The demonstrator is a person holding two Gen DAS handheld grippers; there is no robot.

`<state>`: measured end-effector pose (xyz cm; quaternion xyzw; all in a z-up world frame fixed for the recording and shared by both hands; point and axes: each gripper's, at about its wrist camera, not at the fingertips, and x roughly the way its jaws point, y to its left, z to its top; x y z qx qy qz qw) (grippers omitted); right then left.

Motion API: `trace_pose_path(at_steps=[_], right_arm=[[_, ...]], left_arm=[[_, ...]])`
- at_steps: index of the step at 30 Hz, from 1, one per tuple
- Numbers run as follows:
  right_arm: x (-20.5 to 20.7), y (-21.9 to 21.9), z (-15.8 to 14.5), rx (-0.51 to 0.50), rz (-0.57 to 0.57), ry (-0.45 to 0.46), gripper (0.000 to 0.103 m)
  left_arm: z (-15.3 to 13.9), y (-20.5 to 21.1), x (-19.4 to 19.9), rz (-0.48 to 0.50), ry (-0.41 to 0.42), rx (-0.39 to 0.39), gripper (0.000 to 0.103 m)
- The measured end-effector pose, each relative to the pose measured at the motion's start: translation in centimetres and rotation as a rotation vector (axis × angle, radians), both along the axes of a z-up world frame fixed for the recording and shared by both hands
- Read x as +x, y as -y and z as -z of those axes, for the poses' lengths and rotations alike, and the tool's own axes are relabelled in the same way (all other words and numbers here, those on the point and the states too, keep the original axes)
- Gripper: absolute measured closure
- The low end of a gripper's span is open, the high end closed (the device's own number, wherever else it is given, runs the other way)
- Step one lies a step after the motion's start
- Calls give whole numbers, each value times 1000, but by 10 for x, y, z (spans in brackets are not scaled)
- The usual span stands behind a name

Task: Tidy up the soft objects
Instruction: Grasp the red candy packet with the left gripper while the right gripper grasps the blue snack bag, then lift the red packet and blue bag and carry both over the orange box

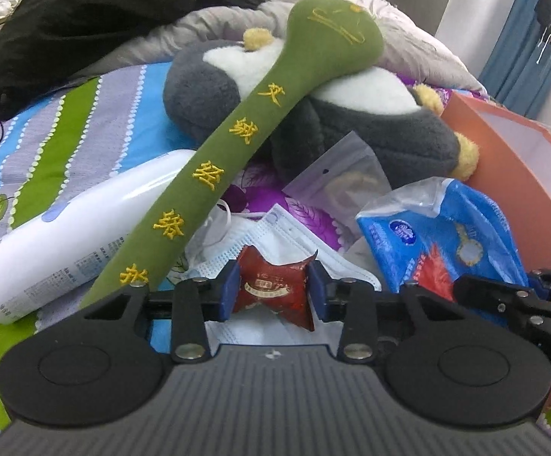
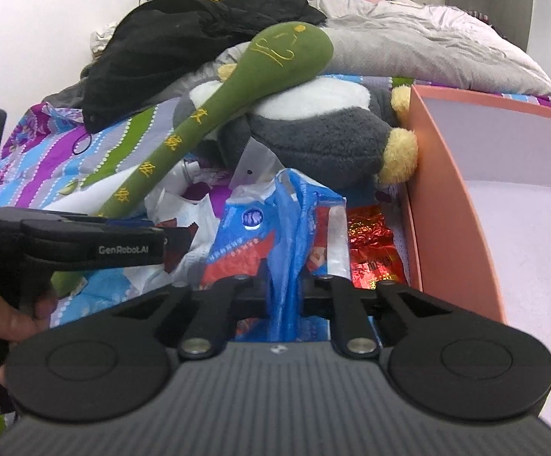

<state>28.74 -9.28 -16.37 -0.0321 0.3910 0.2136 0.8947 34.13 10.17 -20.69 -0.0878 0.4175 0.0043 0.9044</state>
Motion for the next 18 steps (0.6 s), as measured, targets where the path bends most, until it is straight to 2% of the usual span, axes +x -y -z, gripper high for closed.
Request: trace_pose_path(at_steps=[8, 18], right_arm=[[-26, 5, -16, 5, -11, 27, 92], [-70, 15, -27, 1, -25, 43, 95]], left_arm=[[-22, 6, -34, -28, 25, -13, 60], [-48, 15, -95, -68, 47, -47, 60]])
